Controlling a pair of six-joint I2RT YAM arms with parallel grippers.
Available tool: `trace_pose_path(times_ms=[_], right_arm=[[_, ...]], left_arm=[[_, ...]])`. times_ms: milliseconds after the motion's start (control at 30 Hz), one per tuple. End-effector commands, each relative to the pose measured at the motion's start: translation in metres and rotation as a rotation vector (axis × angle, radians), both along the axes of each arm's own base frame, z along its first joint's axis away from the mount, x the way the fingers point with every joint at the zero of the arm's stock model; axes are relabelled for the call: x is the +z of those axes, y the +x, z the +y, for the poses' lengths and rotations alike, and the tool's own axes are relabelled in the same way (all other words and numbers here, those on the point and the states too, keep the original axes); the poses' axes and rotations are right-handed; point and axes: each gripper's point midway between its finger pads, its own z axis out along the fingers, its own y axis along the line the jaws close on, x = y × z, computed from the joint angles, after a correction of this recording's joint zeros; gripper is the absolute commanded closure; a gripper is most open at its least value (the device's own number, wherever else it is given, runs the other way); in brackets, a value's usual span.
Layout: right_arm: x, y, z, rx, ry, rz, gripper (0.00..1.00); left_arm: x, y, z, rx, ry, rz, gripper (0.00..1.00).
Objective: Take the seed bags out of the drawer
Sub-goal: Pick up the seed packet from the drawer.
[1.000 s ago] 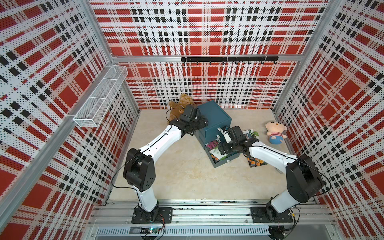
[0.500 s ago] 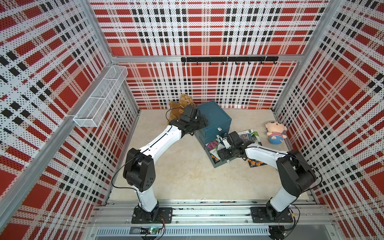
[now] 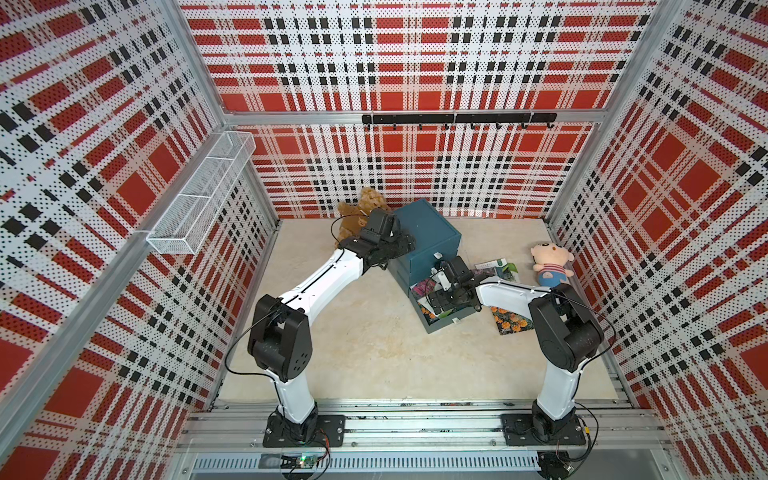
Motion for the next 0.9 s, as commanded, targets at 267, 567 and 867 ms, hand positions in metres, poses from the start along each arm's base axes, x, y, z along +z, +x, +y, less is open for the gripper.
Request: trace_pose_path(times_ms=[267, 567, 867], right_arm=[[-0.043, -0.044, 0.002, 0.04, 0.027, 0.198, 0.53], [-0.033, -0.044, 0.008, 0.006, 0.089, 0.187, 1.0], [0.039, -0.01, 0.022, -0.024, 0.206, 0.044, 1.0]], left_arm=[[-0.038, -0.011, -0.003, -0.034, 0.061, 0.109, 0.23], [-0.041, -0.012, -0.006, -0.039, 0.065, 0.113, 0.23], [-0.046, -0.013, -0.002, -0.033, 0.076, 0.118, 0.23]])
